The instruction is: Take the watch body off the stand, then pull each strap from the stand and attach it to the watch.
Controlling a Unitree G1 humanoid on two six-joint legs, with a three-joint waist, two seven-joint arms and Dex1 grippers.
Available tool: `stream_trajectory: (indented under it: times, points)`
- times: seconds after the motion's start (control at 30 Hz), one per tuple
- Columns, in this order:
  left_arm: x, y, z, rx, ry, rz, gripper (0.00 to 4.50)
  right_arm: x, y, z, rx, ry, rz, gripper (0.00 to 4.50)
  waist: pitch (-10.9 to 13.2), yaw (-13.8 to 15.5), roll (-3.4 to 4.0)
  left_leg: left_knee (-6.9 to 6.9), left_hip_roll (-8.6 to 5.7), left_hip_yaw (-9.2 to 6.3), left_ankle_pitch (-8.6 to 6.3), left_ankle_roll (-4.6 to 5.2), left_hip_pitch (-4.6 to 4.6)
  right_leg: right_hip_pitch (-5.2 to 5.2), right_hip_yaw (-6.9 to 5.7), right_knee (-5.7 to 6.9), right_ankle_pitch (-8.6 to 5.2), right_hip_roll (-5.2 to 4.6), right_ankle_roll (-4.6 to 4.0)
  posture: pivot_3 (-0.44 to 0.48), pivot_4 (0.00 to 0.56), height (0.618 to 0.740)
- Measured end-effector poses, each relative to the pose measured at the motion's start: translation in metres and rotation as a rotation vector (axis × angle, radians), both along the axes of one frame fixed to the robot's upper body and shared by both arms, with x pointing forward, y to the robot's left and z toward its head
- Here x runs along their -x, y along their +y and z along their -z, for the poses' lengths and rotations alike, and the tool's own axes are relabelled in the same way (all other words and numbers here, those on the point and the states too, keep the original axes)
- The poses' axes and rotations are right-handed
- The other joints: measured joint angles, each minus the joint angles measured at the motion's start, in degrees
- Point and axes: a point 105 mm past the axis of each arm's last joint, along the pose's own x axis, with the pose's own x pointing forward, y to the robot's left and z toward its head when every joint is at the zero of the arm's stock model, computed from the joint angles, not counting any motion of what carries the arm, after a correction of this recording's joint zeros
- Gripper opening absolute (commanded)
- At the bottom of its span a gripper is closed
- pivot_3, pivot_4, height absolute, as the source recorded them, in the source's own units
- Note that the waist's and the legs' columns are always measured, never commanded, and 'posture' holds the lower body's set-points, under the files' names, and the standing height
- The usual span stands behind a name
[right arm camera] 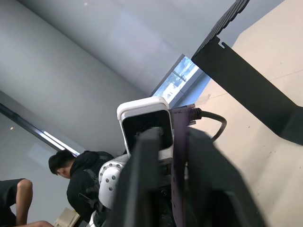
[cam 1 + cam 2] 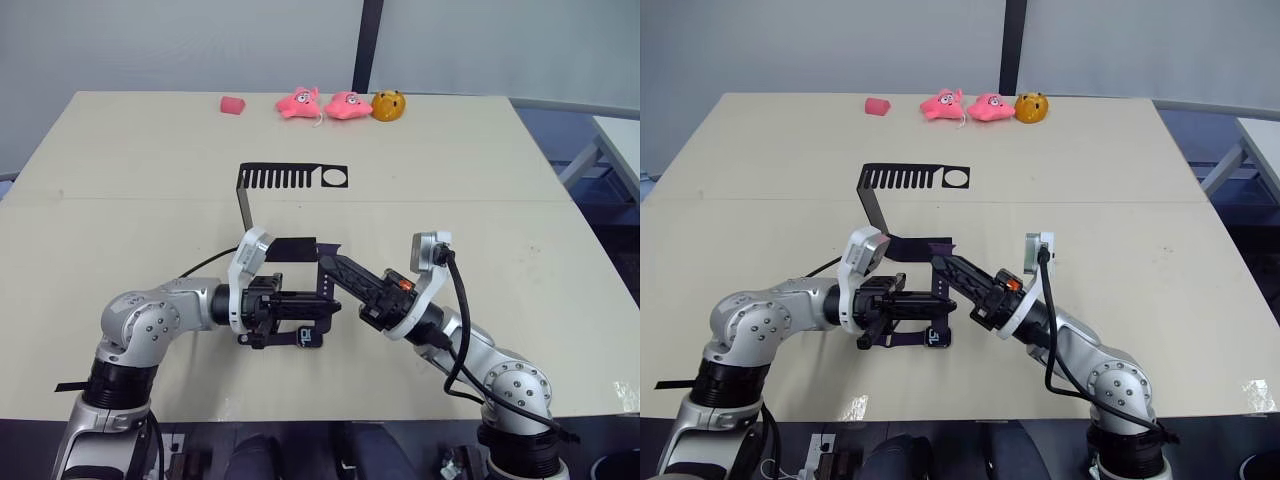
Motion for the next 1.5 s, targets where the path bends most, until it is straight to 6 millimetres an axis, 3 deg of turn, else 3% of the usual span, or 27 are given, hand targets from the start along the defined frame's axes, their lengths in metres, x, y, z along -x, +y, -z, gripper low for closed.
stream_trajectory:
  times: [0.53,0.67,0.87,0.97,1.07,1.13,1.33,1.5]
  points:
    - [0.002,-0.001,-0.001,0.025,-0.054,-0.013,0.00,0.000,0.000,-0.001,-0.010,0.002,0.001,0.08,0.00,0.02,0.00,0.00,0.00,0.00,0.00,0.00,0.00,0.00,0.00,0.00,0.00,0.00,0.00,0.000,0.150,0.740]
    - [0.003,0.000,-0.001,0.018,-0.120,-0.020,1.36,-0.001,-0.001,-0.001,-0.003,-0.004,0.006,0.00,0.00,-0.02,0.00,-0.01,0.00,0.00,0.00,0.00,-0.01,0.00,0.00,-0.02,0.00,0.00,0.00,0.000,0.150,0.740]
    - [-0.006,0.025,-0.003,-0.069,-0.394,-0.086,4.35,0.011,-0.015,-0.003,0.210,-0.181,0.027,0.00,0.02,0.09,0.02,-0.06,0.00,0.00,0.00,0.00,-0.01,0.01,-0.02,-0.13,0.00,0.00,0.00,0.000,0.150,0.740]
    - [-0.016,0.049,0.003,-0.178,-0.580,-0.116,4.44,0.021,-0.026,-0.001,0.313,-0.279,0.041,0.00,0.01,0.06,0.02,-0.16,-0.01,0.03,0.00,0.00,0.02,0.03,-0.03,-0.24,0.00,0.00,0.00,0.000,0.150,0.740]
    - [-0.021,0.072,0.028,-0.361,-0.744,-0.064,4.44,0.025,-0.041,0.005,0.431,-0.367,0.095,0.00,0.01,0.21,0.01,-0.29,-0.02,0.06,0.00,0.01,0.01,0.02,-0.03,-0.40,0.00,0.00,0.00,0.000,0.150,0.740]
    - [-0.022,0.076,0.037,-0.403,-0.781,-0.038,4.44,0.027,-0.051,0.009,0.485,-0.410,0.141,0.00,0.00,0.47,0.01,-0.40,-0.03,0.08,-0.01,0.04,-0.02,0.02,-0.03,-0.54,0.02,-0.01,0.03,0.000,0.150,0.740]
    - [-0.019,0.065,0.052,-0.423,-0.787,-0.003,4.44,0.043,-0.072,0.039,0.692,-0.493,0.120,0.00,0.00,1.63,0.00,-0.45,-0.03,0.15,-0.06,0.11,-0.02,0.03,-0.01,-0.66,0.01,-0.01,0.09,0.000,0.150,0.740]
    - [-0.017,0.044,0.077,-0.454,-0.765,0.001,4.44,0.044,-0.072,0.041,0.727,-0.536,0.126,0.00,0.01,1.46,-0.03,-0.22,-0.02,0.16,-0.01,0.15,0.05,0.06,0.06,-0.40,0.10,0.01,0.14,0.000,0.150,0.740]
